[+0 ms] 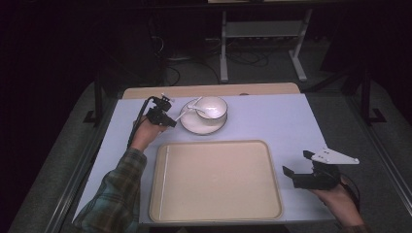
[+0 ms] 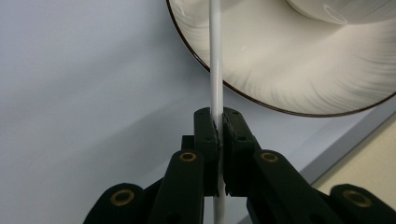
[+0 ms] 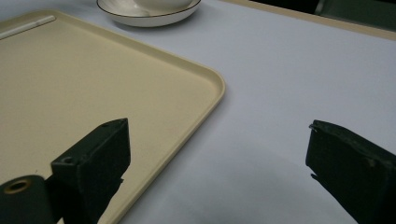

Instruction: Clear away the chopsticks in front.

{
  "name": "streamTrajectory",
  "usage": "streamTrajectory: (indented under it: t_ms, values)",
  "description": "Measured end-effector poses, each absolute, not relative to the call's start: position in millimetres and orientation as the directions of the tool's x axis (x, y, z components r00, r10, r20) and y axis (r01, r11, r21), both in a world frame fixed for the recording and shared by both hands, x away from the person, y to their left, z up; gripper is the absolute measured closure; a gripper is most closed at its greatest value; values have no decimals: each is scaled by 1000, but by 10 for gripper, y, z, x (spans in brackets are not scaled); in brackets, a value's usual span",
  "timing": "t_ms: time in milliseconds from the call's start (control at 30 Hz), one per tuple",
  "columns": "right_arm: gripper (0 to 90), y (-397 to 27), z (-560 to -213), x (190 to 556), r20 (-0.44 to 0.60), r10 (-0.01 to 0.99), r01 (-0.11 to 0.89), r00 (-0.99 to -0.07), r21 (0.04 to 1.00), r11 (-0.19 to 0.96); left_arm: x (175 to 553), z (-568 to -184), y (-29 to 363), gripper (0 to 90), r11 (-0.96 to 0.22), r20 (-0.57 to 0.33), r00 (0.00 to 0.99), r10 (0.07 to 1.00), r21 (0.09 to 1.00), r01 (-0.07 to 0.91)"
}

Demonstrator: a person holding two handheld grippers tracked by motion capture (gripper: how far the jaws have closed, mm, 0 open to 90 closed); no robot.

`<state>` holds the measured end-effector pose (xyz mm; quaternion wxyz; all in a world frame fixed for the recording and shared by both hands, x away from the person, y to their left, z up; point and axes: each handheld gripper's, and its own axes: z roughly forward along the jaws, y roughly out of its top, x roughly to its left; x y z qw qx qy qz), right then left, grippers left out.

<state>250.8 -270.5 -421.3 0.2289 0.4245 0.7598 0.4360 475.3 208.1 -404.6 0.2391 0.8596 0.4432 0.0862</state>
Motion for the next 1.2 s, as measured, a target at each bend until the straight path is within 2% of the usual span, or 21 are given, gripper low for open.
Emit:
streamTrajectory:
  t_ms: [833, 1200]
  values:
    - [62, -2694, -4208, 2506, 19, 846, 440, -534, 860, 259, 4372, -3899, 2410, 858, -441, -126, 587, 800, 540, 717]
    - [61, -2686, -4205, 2505, 18, 845, 441, -534, 859, 261, 4023, -3867, 2571, 857, -421, -153, 592, 791, 566, 709]
